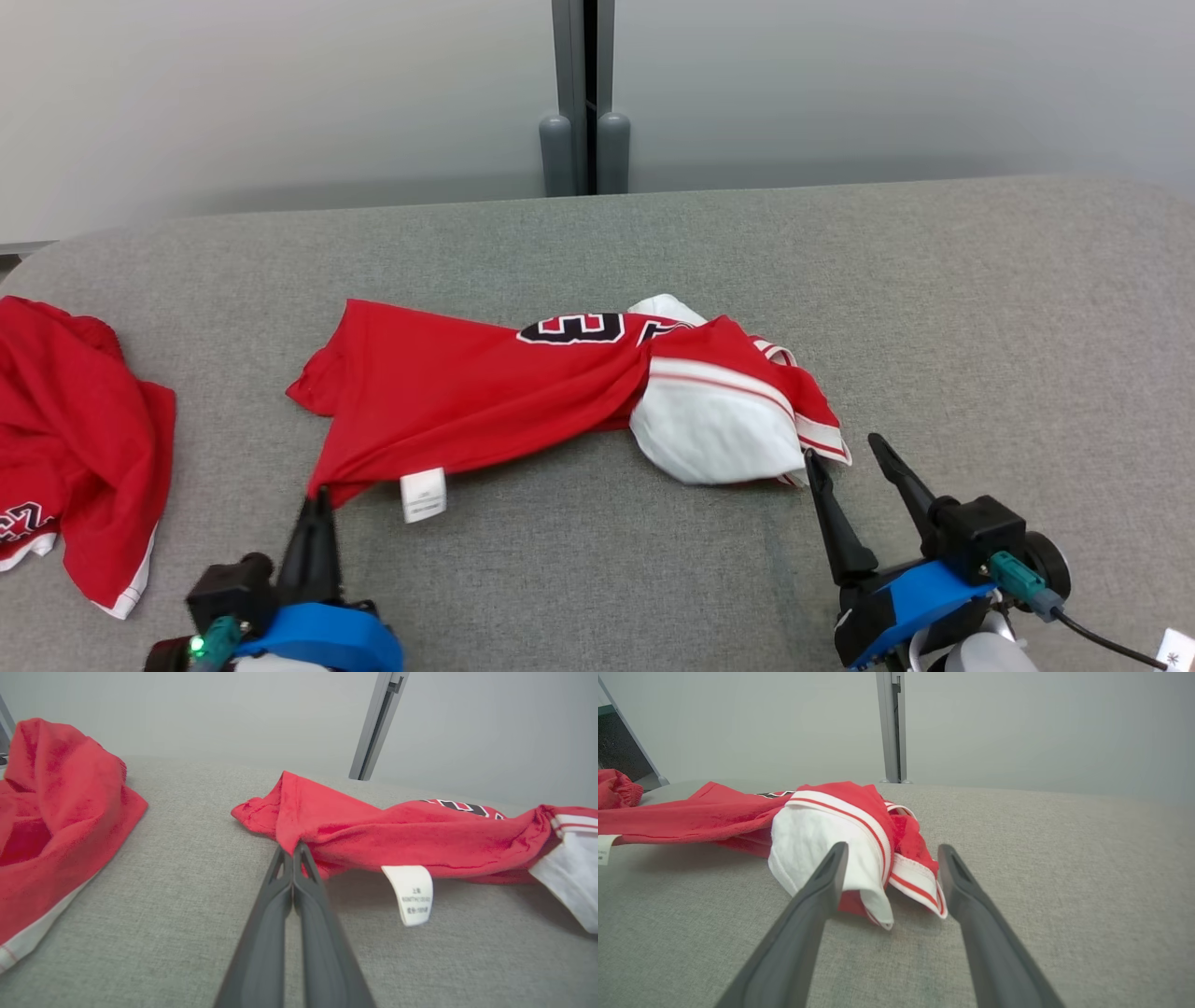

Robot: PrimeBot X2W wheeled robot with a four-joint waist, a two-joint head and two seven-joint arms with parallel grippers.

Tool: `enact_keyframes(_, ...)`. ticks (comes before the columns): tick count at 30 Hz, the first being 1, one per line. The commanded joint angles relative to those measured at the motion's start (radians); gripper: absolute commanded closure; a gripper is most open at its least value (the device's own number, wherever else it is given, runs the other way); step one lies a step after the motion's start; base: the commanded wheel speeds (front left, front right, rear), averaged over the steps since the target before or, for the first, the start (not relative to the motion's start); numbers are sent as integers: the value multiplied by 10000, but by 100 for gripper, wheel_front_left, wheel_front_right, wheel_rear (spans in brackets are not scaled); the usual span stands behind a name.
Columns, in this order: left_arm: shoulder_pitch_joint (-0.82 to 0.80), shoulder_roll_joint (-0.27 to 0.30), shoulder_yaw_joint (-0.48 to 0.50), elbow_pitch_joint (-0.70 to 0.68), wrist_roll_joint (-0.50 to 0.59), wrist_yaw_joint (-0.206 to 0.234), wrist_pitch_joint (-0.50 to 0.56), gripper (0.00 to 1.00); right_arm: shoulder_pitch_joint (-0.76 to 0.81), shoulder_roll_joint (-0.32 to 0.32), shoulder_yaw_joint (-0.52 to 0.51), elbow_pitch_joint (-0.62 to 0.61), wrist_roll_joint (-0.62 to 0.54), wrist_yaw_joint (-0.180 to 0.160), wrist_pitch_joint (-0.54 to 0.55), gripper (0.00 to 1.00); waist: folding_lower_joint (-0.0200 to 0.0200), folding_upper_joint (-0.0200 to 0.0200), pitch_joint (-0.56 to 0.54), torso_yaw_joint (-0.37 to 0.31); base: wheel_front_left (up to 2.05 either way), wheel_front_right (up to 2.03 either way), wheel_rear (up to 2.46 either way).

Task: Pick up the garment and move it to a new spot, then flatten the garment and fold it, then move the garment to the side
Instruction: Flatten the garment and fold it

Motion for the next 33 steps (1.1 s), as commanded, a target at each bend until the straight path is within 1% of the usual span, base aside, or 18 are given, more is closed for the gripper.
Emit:
enact_keyframes(1, -6, 15, 275, -95, 128, 122, -31, 100, 142, -14, 69, 55, 60, -3, -8, 0, 2, 1, -51, 38, 0, 0, 0)
enact_keyframes(3, 59, 10, 630, -225, 222, 377, -31, 100, 181, -16, 156, 125, 53, -3, -8, 0, 2, 1, -99, 73, 0, 0, 0)
enact_keyframes(4, 102, -2, 756, -246, 221, 491, -31, 92, 184, -16, 199, 145, 48, -3, -8, 0, 2, 1, -109, 87, 0, 0, 0)
enact_keyframes(5, 106, -4, 872, -290, 320, 603, -31, 61, 197, -18, 218, 170, 38, -3, -8, 0, 2, 1, -112, 104, 0, 0, 0)
enact_keyframes(6, 127, 1, 967, -253, 367, 694, -31, 45, 235, -16, 218, 224, 41, -3, -8, 0, 2, 1, -106, 118, 0, 0, 0)
enact_keyframes(7, 145, 2, 1020, -163, 336, 772, -31, 0, 272, -16, 213, 309, 46, -3, -8, 0, 2, 1, -98, 126, 0, 0, 0)
enact_keyframes(12, 19, 4, 834, -39, 452, 723, -31, 0, 289, -16, 14, 744, -82, -3, -8, 0, 2, 1, 58, 223, 0, 0, 0)
enact_keyframes(17, -81, 4, 407, -104, 442, 650, -31, 0, 119, -13, -162, 980, -115, -3, -9, 0, 2, 1, 317, 341, 0, 0, 0)
enact_keyframes(23, -191, 7, -72, -230, 429, 671, -31, 0, -96, -13, 291, 1013, -125, -3, -8, 0, 2, 1, 461, 513, 0, 0, 0)
enact_keyframes(26, -259, 4, -287, -267, 440, 632, -31, 0, -248, -14, 451, 1321, -53, -3, -8, 0, 2, 1, 494, 655, 0, 0, 0)
enact_keyframes(29, -300, 7, -416, -309, 484, 611, -31, 0, -482, -22, 414, 1922, 117, -3, -6, 0, 2, 1, 514, 789, 0, 0, 0)
enact_keyframes(30, -308, 3, -435, -322, 488, 590, -29, 0, -544, -17, 417, 2221, 191, -3, -8, 6, 2, 1, 515, 832, 0, 0, 0)
enact_keyframes(31, -312, 5, -456, -329, 506, 576, -31, 0, -590, -16, 400, 2568, 309, -3, -6, 6, 2, 1, 516, 881, 0, 0, 0)
enact_keyframes(32, -308, 5, -462, -342, 529, 563, -31, 0, -727, -17, 356, 2781, 414, -3, -8, 61, 2, 1, 517, 916, 0, 0, 0)
enact_keyframes(33, -303, 2, -471, -359, 555, 559, -31, 0, -822, -21, 400, 3050, 414, -3, -2, 98, 2, 1, 520, 950, 0, 0, 0)
